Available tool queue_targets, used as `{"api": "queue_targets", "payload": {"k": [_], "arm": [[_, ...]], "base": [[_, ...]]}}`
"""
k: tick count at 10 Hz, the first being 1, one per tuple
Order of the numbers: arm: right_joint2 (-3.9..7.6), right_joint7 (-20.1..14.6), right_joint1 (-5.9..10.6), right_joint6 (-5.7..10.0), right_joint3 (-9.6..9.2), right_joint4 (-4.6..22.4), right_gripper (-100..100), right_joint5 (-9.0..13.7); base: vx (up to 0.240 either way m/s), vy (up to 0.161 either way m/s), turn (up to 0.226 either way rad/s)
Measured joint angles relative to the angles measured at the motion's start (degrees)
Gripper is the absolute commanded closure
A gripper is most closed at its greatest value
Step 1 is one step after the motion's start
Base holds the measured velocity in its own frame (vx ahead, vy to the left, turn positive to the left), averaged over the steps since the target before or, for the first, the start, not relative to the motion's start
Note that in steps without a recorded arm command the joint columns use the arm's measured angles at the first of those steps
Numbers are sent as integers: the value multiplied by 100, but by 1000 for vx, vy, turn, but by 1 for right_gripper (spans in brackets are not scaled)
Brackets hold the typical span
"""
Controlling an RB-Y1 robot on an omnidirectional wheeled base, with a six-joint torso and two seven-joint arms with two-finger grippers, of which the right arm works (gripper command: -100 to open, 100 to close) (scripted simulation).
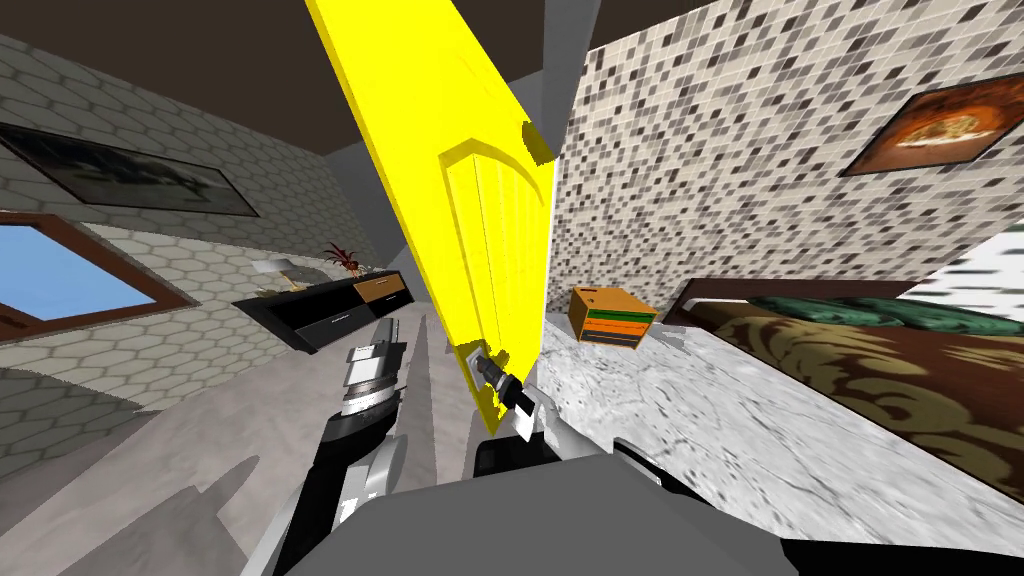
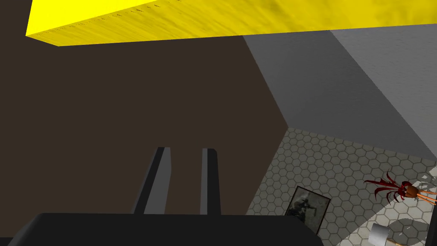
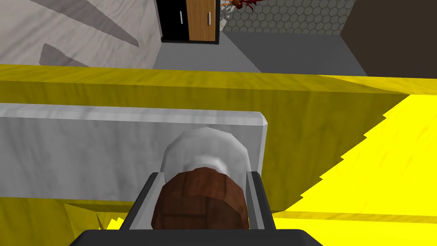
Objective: Push the door open
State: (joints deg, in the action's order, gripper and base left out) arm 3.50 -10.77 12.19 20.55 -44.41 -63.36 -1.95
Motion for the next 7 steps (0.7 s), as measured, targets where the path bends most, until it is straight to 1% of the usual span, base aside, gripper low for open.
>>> {"api": "queue_targets", "payload": {"k": [2, 3, 4, 5, 7], "arm": [[-21, -27, -104, -40, 43, -80, 100, -144], [-34, -25, -192, -45, 70, -129, 100, -227], [-26, -31, -308, -98, 94, -243, 100, -322], [-75, -45, -358, -81, 130, -211, 100, -418], [-79, -96, -532, -111, 227, -388, 100, -608]], "base": [[115, 190, -158], [144, 210, -178], [179, 211, -245], [150, 230, -249], [117, 253, -217]]}}
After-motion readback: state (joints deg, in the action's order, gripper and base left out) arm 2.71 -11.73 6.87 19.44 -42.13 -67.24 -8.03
